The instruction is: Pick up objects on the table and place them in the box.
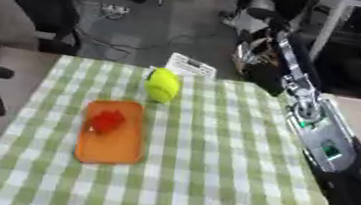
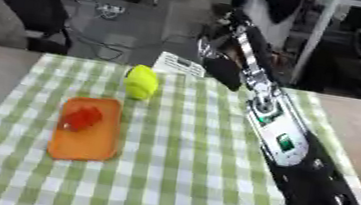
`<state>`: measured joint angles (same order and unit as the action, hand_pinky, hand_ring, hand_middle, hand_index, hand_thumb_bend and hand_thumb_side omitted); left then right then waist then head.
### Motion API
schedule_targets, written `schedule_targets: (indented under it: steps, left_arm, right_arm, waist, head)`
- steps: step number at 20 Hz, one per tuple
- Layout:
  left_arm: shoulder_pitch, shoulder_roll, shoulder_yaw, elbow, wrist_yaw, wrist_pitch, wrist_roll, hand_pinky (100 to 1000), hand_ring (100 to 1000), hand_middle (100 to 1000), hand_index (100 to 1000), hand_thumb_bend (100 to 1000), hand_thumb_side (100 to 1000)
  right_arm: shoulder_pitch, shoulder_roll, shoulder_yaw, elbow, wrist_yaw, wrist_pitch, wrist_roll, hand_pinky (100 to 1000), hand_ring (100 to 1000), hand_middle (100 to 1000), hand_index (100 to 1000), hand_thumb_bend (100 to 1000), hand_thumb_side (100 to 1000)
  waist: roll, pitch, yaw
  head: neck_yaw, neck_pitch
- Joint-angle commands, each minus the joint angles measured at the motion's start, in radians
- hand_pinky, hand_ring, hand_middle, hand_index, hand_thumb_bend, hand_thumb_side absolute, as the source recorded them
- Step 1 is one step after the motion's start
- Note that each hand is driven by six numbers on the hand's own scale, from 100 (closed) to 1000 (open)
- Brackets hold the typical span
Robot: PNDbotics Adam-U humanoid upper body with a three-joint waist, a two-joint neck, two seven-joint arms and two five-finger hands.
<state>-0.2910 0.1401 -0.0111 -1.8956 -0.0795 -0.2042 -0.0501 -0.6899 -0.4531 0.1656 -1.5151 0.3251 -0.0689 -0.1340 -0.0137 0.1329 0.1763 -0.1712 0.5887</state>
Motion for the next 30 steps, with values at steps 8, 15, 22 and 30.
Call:
schedule_targets:
  steps: [8,15,22,30]
  left_arm:
    - [-0.005,0.018,0.002,-0.003,-0.004,-0.002,0.001,320,667,811,771,100,947]
    - [-0.014,0.017,-0.008,-0.006,0.003,-0.006,-0.009,317,664,809,770,100,946]
    - [-0.069,0.007,-0.036,-0.021,0.023,-0.009,-0.038,309,661,809,768,100,953]
    - [-0.097,0.000,-0.049,-0.027,0.037,-0.008,-0.058,299,658,810,768,100,960]
  right_arm:
    - [-0.018,-0.033,-0.022,-0.067,-0.061,0.010,-0.007,492,610,810,889,100,470]
    - [-0.122,-0.059,0.024,0.068,0.053,-0.018,0.243,575,716,846,928,100,499]
    - [-0.280,-0.065,0.011,0.412,0.419,-0.105,0.509,921,956,943,961,281,686]
    - [-0.328,-0.054,-0.047,0.601,0.750,-0.129,0.476,1000,1000,1000,992,461,710]
  waist:
    - [0.018,-0.034,0.003]
    - [0.016,-0.028,0.027]
    - [-0.017,0.050,0.164]
    - [-0.038,0.105,0.261]
  head:
    - [-0.001,-0.018]
    - [-0.026,-0.038]
    - [-0.128,-0.124]
    - [-0.169,-0.171]
